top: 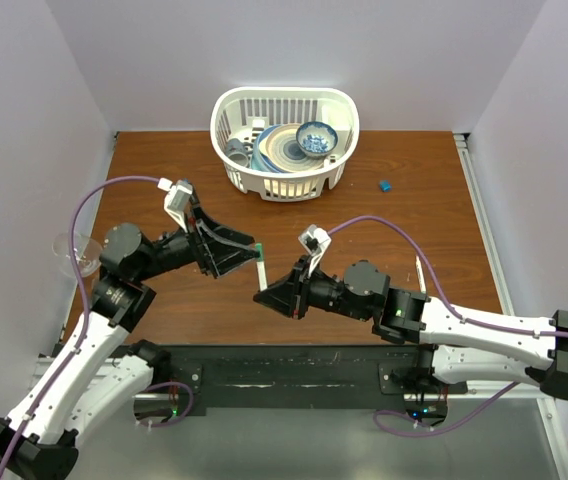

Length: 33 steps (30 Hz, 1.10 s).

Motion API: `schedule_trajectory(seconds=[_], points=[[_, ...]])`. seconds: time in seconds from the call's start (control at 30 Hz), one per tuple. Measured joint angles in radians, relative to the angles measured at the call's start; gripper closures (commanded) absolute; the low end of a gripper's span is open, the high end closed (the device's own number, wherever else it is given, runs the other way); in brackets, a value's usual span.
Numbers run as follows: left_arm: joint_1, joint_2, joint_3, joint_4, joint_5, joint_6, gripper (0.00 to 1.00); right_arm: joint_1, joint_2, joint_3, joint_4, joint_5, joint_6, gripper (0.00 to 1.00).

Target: Insert the pens into the pen caps

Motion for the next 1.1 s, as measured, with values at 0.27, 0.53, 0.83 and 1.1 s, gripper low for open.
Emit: schedule_trajectory(seconds=[0.27,0.53,0.83,1.1], points=[[0.0,0.029,0.013,0.05,0.018,-0.013,0.41,0.0,0.004,0.0,0.03,-0.053,0.0,1.0],[0.0,0.033,0.013,0.097,0.035,-0.04,0.5,0.0,0.004,0.0,0.04,-0.071,0.001,1.0],[-0.001,0.019,-0.035,0.145,0.074,-0.061,0.77,0.0,0.029,0.0,0.051,-0.077,0.008,1.0],[0.0,-0.002,-0.093,0.209,0.091,-0.107,1.0,0.002,0.041,0.0,0.051,-0.078,0.007,1.0]])
